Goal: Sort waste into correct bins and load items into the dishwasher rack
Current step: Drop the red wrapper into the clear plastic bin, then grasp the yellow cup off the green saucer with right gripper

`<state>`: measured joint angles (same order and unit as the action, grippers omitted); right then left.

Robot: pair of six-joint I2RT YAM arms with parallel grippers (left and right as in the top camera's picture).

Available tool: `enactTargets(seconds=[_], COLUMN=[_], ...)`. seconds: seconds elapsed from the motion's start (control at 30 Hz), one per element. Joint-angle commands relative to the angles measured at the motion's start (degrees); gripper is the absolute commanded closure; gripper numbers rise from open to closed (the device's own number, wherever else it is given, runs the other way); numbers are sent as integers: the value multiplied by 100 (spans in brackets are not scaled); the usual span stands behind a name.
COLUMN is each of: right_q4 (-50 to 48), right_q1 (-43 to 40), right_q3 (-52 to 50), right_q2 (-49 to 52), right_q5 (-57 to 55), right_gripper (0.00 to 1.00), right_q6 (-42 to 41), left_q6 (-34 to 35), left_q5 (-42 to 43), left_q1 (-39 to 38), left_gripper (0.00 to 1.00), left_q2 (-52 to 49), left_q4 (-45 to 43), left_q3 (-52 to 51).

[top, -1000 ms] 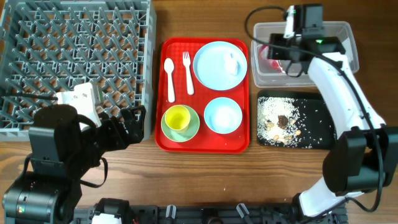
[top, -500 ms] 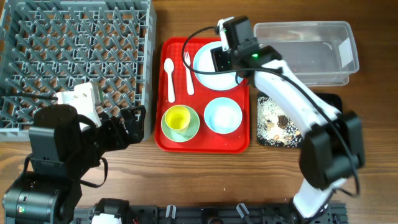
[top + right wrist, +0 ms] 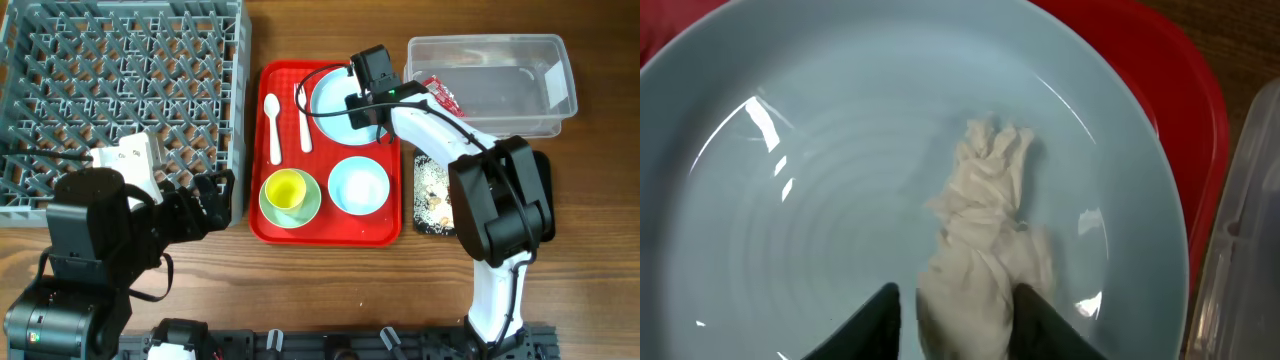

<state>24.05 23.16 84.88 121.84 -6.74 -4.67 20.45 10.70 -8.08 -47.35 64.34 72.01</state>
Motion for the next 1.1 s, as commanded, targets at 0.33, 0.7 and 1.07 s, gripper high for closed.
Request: enactTargets(seconds=[0.33,0.7,1.07], right_q4=[302,1123,1867], right_q1=[-251,-1725,-1580], right_q3=[35,-11,212], right_q2=[-1480,-1954,-3641], right_q5=[546,575,2909], right_gripper=[96,58,36], right_q6=[-597,-568,-450], left_q6=[-66,-66,-66], left_q5=[-31,-31,-31], left_q1=[48,48,48], left_gripper=[0,0,0], left_q2=[4,4,4], left_q4=[2,2,2], left_q3=[76,76,76])
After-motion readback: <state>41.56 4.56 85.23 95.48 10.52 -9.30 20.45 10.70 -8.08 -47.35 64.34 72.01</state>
